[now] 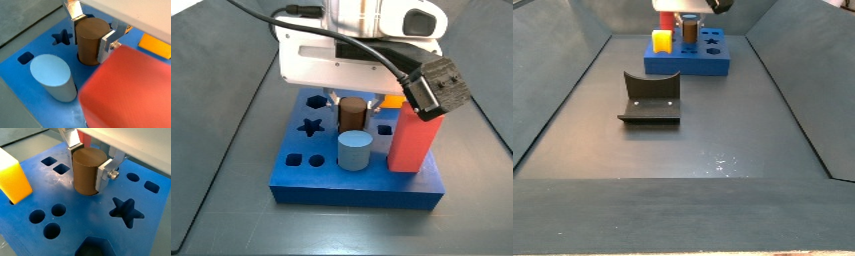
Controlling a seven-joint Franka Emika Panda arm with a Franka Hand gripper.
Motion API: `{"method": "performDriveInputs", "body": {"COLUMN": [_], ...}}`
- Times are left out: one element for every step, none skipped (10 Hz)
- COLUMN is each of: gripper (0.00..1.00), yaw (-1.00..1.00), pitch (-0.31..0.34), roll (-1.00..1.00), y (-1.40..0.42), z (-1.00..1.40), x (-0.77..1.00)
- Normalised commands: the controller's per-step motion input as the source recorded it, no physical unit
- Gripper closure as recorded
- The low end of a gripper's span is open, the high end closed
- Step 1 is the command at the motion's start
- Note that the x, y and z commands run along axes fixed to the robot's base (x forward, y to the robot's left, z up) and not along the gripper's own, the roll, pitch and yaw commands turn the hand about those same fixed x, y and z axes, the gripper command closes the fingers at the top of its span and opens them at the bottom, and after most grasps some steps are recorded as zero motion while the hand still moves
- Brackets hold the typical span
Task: Pick up the round object. Move up. Place the round object on the fixture. Regrasp the round object. Move to above the board. Insert the round object.
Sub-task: Insert the round object.
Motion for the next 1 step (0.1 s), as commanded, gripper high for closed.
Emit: {"method": "performDriveInputs", "body": {"gripper": [1.00], "yaw": [0.00], "pitch": [0.000], "roll": [0.00], "y": [0.00], "z": [0.00], "x": [0.00]}}
